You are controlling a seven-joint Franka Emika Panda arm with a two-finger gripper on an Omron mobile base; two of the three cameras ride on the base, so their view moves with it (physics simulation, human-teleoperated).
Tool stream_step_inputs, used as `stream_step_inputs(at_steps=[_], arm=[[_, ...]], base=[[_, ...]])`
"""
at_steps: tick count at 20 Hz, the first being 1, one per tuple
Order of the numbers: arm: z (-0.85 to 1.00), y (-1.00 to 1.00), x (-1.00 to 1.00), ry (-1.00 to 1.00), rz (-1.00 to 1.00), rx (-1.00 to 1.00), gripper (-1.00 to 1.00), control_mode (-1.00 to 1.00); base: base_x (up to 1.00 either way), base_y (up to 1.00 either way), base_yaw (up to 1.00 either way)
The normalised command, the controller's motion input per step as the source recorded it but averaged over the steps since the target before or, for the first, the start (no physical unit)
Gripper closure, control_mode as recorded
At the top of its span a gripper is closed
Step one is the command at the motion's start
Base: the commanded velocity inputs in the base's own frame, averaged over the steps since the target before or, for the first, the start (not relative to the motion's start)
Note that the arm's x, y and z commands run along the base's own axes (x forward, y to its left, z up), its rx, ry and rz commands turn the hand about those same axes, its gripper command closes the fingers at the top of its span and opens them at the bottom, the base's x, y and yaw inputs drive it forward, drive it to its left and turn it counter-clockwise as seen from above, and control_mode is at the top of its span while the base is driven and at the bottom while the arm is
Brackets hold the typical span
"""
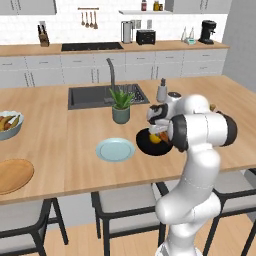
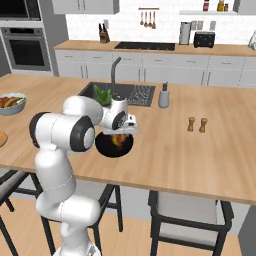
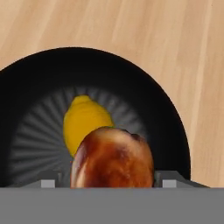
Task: Pick the chicken drumstick and lemon from their plates and place them in the bowl. Then put the bowl in the fridge.
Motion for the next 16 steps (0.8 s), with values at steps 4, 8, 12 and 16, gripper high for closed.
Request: stream_step_inputs(at_steps=[4,8,12,16], arm=[[0.09,0.04,-0.3,-0.12,0.0,0.0,-1.0,-1.0],[0.4,0.24,-0.41,-0.15,-0.07,0.0,-1.0,-1.0],[0.63,0.15,-0.53,-0.07,-0.27,0.0,-1.0,-1.0],[0.31,0.0,-0.76,0.01,-0.47,0.04,-1.0,-1.0]], base=[[0.0,0.0,0.0],[0.0,0.0,0.0],[0.0,0.0,0.0],[0.0,0.0,0.0]])
